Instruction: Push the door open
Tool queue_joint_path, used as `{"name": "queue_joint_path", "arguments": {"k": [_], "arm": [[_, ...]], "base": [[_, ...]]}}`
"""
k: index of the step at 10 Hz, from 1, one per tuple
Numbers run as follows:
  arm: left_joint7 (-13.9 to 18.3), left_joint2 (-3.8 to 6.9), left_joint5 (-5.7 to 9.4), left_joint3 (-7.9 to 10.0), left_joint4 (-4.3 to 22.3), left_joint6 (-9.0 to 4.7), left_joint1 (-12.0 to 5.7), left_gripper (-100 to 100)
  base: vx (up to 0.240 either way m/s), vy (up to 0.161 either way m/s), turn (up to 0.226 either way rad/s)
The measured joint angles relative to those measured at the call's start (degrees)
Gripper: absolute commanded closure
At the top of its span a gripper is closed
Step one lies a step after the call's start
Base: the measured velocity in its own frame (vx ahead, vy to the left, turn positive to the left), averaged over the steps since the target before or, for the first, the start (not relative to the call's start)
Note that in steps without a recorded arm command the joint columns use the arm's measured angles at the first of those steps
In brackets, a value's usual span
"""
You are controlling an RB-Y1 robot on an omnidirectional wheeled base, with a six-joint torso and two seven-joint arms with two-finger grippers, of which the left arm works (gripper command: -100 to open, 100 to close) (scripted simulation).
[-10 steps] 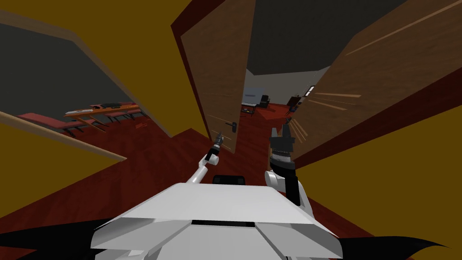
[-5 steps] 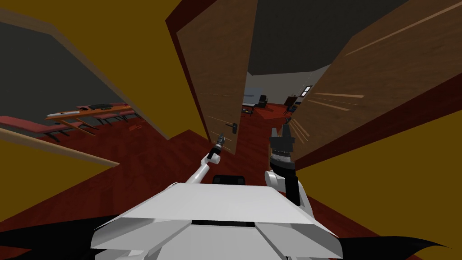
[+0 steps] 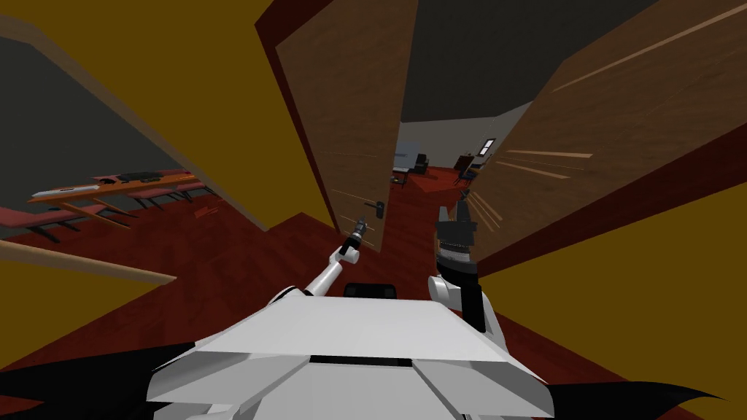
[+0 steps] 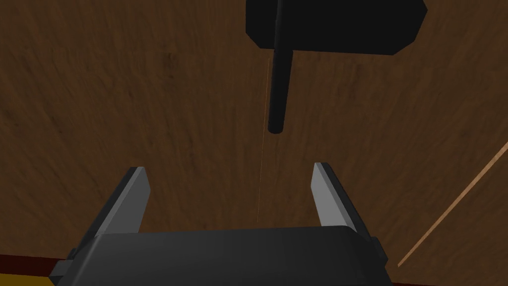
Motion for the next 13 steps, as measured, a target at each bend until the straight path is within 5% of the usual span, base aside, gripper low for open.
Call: {"name": "queue_joint_path", "arguments": {"k": [10,11,13], "arm": [[-2.2,-3.56,1.88,-2.50,11.5,1.07,-7.42,-100],[-2.2,-3.61,1.91,-2.53,11.6,1.07,-7.51,-100],[-2.0,-1.94,1.89,-2.34,12.4,0.48,-7.79,-100]], "base": [[0.078,0.084,-0.058],[0.104,-0.023,-0.030],[0.175,-0.059,-0.024]]}}
